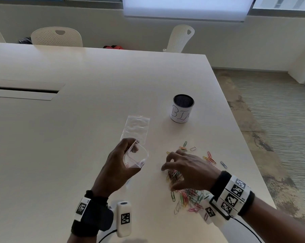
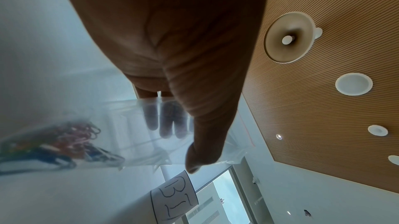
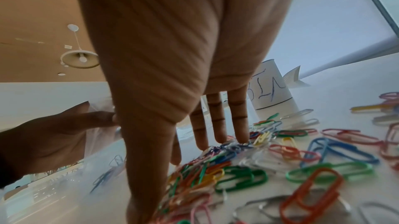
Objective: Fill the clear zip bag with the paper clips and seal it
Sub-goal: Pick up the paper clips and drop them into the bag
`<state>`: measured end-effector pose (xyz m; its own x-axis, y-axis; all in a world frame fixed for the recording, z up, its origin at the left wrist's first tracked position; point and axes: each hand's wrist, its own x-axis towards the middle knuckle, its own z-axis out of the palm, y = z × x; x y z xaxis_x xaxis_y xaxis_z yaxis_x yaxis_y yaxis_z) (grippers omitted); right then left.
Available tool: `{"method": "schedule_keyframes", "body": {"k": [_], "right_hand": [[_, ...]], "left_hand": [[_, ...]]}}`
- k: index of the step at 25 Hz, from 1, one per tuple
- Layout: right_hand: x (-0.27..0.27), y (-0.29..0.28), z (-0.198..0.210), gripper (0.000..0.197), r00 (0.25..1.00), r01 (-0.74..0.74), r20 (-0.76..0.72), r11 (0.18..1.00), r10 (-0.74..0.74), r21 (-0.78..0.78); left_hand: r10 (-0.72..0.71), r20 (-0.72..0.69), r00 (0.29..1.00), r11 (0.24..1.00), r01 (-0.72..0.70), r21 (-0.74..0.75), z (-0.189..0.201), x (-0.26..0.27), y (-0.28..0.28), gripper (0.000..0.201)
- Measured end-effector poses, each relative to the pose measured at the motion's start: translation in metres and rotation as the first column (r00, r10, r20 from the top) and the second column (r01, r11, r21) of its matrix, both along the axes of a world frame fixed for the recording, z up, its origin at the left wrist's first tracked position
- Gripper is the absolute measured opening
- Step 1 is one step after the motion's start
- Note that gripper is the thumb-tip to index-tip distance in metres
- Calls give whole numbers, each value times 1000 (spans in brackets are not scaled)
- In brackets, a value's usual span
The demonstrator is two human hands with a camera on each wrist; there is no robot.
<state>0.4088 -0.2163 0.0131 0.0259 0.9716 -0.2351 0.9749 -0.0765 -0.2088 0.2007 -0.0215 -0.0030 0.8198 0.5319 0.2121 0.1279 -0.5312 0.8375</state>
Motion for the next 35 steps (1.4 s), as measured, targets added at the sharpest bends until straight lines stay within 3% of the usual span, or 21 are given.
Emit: {"method": "schedule_keyframes", "body": {"k": [7,12,17,19,22,25,27,30,35], "right_hand": [[-8,3,-4,19,999,18,-37,997,-16,76],[-12,6,-8,16,999,35,-24,991,-32,132],[3,4,-1,9,955,218,-239,961,-175,169],[11,-1,0,5,888,353,-369,921,-273,168],[17,-10,6,9,654,591,-642,801,-402,101],[14,-15,24,11,422,683,-830,730,-364,27],[10,-16,39,12,355,703,-876,711,-325,21],[-1,-11,61,11,362,717,-883,695,-300,58],[-25,14,70,7,547,696,-768,690,-333,197]], "left_hand": [[-10,-8,1000,1000,10,22,1,4,-1,57],[-17,5,1000,1000,17,15,4,11,-3,56],[-47,1,999,999,47,-7,3,22,-11,56],[-61,2,998,998,61,-11,3,26,-14,57],[-79,0,997,997,79,0,0,33,-18,58],[-84,-2,996,996,84,2,-2,38,-22,57],[-88,-6,996,996,88,2,-2,41,-23,58],[-92,-20,996,996,92,13,-3,42,-23,60],[-112,-24,993,994,113,0,0,45,-25,62]]}}
